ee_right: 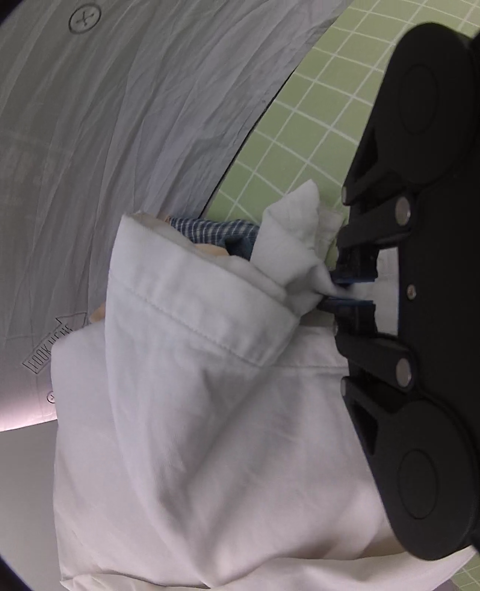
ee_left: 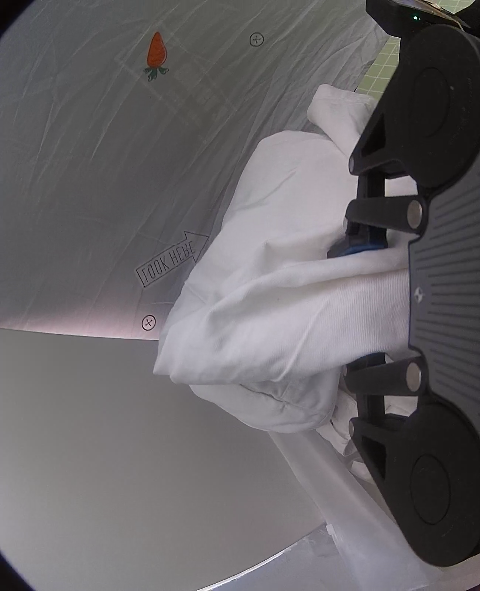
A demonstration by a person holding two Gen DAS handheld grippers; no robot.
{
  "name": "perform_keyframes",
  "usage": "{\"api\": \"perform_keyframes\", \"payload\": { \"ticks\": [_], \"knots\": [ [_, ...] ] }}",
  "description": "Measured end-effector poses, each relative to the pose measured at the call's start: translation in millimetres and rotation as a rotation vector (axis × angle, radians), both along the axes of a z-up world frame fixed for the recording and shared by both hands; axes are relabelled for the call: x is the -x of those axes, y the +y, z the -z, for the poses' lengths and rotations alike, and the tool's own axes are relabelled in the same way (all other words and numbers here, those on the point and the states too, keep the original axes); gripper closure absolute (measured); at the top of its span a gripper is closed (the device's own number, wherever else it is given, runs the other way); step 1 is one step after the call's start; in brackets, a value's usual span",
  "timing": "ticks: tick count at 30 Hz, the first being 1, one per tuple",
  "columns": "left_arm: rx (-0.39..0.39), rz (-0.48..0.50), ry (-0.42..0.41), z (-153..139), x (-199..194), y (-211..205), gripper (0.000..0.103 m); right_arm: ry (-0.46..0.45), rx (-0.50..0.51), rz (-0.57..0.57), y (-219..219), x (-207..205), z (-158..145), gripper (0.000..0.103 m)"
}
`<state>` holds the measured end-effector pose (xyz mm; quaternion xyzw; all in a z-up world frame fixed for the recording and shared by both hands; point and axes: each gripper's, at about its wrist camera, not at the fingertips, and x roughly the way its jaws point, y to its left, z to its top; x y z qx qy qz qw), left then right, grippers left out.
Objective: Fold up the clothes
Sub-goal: 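Grasp the white shirt in the pile with both grippers and lift it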
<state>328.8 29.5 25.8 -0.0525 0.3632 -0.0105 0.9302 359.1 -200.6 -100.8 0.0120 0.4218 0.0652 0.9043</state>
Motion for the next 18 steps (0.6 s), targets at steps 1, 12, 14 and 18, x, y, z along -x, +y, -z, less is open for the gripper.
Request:
{"api": "perform_keyframes", "payload": {
  "ticks": [1,12,14,18],
  "knots": [
    [0.002,0.004,-0.004,-3,7,-1,0.066,-0.011,-0.002,0.024,-4,9,-2,0.096],
    [0.023,0.163,-0.065,-40,103,-44,0.080,-0.064,0.118,0.304,-77,170,-35,0.098],
    [0.029,0.204,-0.061,-43,125,-59,0.082,-0.065,0.152,0.378,-95,209,-42,0.098],
    [0.048,0.305,-0.022,-40,173,-97,0.085,-0.038,0.234,0.533,-143,292,-53,0.098]
  ]
}}
